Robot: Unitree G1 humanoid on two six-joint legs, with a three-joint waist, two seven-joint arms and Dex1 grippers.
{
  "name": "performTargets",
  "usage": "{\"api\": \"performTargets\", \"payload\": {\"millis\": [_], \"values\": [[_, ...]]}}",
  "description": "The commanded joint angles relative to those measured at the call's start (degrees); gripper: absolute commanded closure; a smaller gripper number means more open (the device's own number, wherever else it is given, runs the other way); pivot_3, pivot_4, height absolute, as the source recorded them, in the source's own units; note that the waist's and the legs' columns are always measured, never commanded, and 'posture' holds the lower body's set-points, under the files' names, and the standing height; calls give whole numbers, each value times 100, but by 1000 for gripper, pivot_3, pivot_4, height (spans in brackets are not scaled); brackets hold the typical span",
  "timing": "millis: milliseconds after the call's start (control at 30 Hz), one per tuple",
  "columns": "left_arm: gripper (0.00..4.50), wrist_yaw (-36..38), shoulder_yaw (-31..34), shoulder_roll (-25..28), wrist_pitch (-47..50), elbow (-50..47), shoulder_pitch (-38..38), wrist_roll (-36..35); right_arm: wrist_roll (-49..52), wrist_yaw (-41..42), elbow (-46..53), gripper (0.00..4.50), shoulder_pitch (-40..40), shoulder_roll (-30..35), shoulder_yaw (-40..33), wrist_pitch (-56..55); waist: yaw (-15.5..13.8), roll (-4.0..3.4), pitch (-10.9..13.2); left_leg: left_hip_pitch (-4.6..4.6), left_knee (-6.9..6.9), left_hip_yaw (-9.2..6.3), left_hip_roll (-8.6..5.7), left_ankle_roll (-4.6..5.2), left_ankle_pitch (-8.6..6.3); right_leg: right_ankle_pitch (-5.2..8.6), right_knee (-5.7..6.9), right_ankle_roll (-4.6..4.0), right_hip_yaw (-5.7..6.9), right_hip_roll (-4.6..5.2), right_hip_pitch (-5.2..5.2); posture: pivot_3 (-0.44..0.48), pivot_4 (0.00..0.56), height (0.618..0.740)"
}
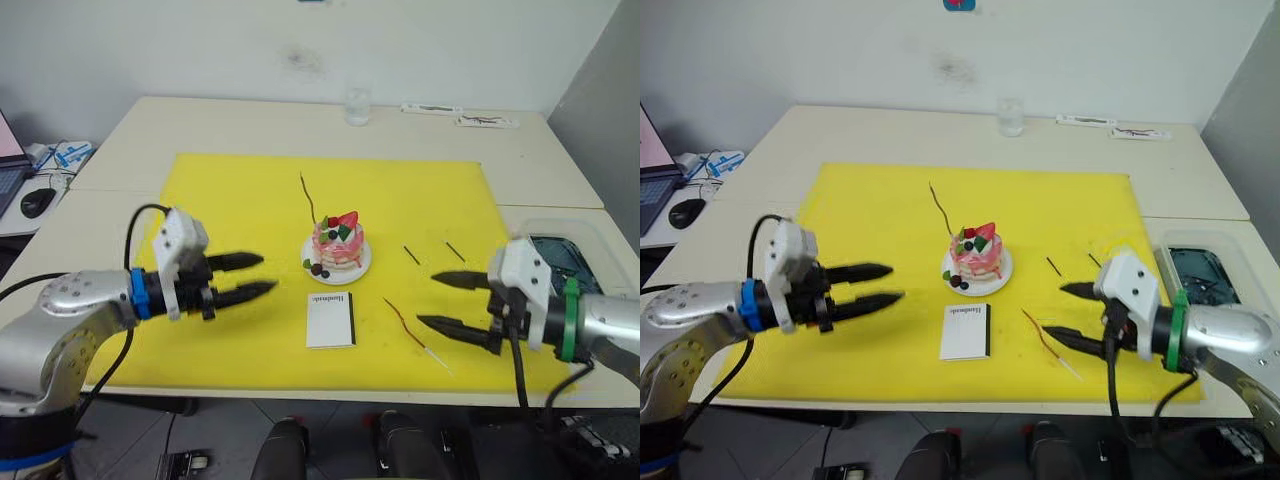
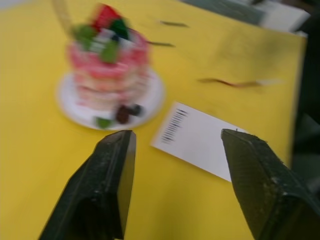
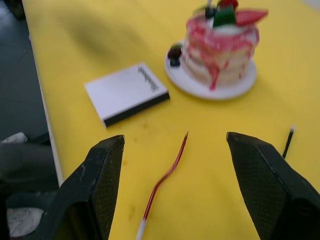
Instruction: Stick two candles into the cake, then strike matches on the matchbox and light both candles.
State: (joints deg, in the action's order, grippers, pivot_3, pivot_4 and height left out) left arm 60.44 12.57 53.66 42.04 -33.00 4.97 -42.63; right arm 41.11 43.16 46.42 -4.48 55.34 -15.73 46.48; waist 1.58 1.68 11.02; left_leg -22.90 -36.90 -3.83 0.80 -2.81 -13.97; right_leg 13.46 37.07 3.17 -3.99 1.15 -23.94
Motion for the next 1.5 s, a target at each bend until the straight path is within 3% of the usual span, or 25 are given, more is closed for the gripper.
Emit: {"api": "performTargets", "payload": {"millis": [33,67,333,767,1133,1233,1500], "values": [[207,342,-294,95,-364,-704,-142,-30,-624,103,306,1075,-663,85,-310,-505,0,0,0,0,-2,1,2,0,0,-1,0,1,1,-2,-1,0,150,740],[23,288,-419,6,-428,-778,-123,14,-786,70,332,1075,-888,36,-269,-610,2,0,0,7,-3,1,3,1,1,-1,0,1,2,-3,4,0,150,740],[23,38,-937,-320,-666,-809,19,174,-1774,-551,191,1075,-1605,-642,480,-1140,23,1,0,27,-13,14,10,6,5,-1,-3,4,-4,-4,18,0,150,740],[23,-15,-1047,-396,-944,-758,-217,334,-2429,-898,-108,1075,-1336,-1187,1383,-1250,18,1,-1,17,-5,13,7,5,3,-1,-3,3,-4,-4,17,0,150,740],[23,-37,-1141,-438,-1028,-654,-144,421,-2476,-963,-136,1075,-1343,-1234,1540,-970,17,1,-1,22,-9,13,7,6,4,-2,-1,4,-5,-4,19,0,150,740],[0,-41,-1175,-450,-1040,-631,-108,447,-2483,-951,-125,1677,-1397,-1211,1519,-918,18,2,-1,22,-8,13,7,6,4,-2,-1,4,-5,-4,19,0,150,740],[0,-77,-1249,-479,-1040,-586,-6,471,-2378,-796,-45,4453,-1455,-1073,1262,-888,16,4,-3,24,-11,11,6,6,4,-2,-2,4,-5,-3,24,0,150,740]]}}
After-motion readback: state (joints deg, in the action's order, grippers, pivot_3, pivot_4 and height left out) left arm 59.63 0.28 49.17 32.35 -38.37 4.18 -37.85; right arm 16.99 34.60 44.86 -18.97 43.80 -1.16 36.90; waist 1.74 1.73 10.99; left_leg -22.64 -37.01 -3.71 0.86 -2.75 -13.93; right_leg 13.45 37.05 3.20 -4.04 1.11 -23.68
